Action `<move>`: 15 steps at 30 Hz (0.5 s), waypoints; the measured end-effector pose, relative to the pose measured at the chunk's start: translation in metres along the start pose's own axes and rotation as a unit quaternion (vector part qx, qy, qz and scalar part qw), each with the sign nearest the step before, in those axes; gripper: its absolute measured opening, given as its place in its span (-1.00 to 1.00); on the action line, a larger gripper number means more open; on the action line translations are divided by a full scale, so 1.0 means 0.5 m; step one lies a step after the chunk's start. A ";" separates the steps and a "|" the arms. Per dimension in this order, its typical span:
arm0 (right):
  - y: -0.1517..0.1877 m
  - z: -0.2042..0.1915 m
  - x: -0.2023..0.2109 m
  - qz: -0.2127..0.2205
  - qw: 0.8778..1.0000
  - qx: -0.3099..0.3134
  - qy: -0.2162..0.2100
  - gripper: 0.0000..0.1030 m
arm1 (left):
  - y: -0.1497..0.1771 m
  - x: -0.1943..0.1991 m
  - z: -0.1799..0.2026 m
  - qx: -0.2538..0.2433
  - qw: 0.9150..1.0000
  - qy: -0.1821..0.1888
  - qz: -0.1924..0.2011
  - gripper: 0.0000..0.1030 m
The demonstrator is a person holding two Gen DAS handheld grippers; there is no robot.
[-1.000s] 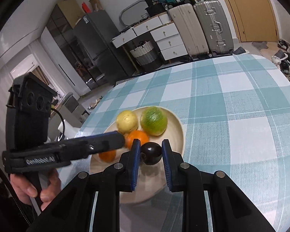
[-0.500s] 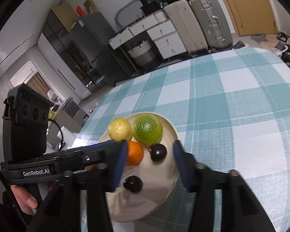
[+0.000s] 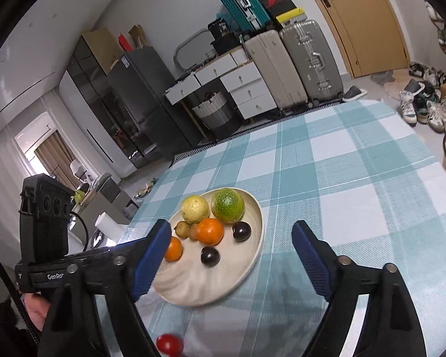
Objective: Organize fruits
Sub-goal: 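Withdraw both open grippers toward the two red tomatoes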
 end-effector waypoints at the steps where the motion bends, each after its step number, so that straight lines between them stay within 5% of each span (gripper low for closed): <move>1: 0.003 -0.006 0.008 -0.001 1.000 0.009 0.011 0.69 | 0.004 0.008 0.005 -0.002 1.000 -0.003 0.003 0.16; 6: 0.019 -0.035 0.049 0.009 0.999 0.035 0.021 0.75 | 0.029 0.049 0.027 -0.016 0.999 -0.023 0.020 0.55; 15: 0.044 -0.078 0.115 0.042 0.997 0.058 0.018 0.94 | 0.064 0.106 0.056 -0.032 0.998 -0.034 0.041 0.63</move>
Point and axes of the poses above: each gripper's, at about its wrist camera, not at the fingertips, and x roughly against the way its jaws point, z to its right, y to its underside, the point moved 2 cm from there along -x, roughly the way its jaws point, and after that the axes turned 4 degrees about z, right-handed, at the moved point
